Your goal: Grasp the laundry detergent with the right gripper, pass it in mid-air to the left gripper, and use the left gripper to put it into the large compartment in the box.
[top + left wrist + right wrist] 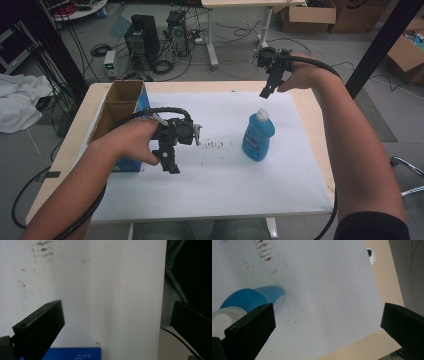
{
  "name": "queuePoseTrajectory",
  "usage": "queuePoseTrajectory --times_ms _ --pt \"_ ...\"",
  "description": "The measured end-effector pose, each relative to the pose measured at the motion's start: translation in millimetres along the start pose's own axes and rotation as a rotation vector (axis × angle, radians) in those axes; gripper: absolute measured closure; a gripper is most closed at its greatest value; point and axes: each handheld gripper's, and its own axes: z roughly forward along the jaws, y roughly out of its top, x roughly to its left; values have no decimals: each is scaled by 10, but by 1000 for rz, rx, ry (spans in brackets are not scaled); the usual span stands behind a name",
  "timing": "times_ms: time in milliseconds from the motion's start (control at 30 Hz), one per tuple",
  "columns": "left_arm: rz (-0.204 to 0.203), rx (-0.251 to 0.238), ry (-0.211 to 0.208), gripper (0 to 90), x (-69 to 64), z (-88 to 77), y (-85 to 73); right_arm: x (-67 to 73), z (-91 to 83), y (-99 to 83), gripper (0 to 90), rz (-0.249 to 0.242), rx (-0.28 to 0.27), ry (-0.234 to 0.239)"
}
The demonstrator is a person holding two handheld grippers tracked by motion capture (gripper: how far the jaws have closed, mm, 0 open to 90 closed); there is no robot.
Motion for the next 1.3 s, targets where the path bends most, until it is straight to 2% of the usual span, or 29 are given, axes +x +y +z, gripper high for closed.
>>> queuePoseTrajectory --times_ms 333,433,533,667,767,867,933,1000,1067,1200,1233,1300 --pt "6 -7 2 1 16 30 10 -10 61 -23 0 10 15 -3" --pt "7 -9 -8 1 9 66 4 -12 95 -44 0 14 19 -2" --pt "8 8 -10 1 8 75 5 -25 80 -59 0 25 -7 -8" --pt "5 -5 -1 1 8 37 3 -36 49 -77 0 44 -61 -12" --pt "10 -13 1 1 -4 27 6 -23 42 -124 0 64 -136 -13" --pt "14 -10 0 1 -18 40 10 -32 43 -221 0 115 -250 -1" --pt "18 -10 -1 1 -26 47 11 -31 40 -297 0 149 -347 23" --pt "19 -11 -1 1 -36 49 12 -23 28 -372 0 185 -425 19" --pt "23 -11 -1 1 -46 46 11 -15 1 -462 0 220 -498 2" --pt "28 -14 6 1 -63 30 -1 -1 -69 -656 0 293 -588 -31" --pt "28 -20 8 1 -69 26 -8 9 -87 -721 0 308 -614 -53" --pt "30 -28 12 1 -78 18 -22 30 -113 -856 0 338 -657 -60"
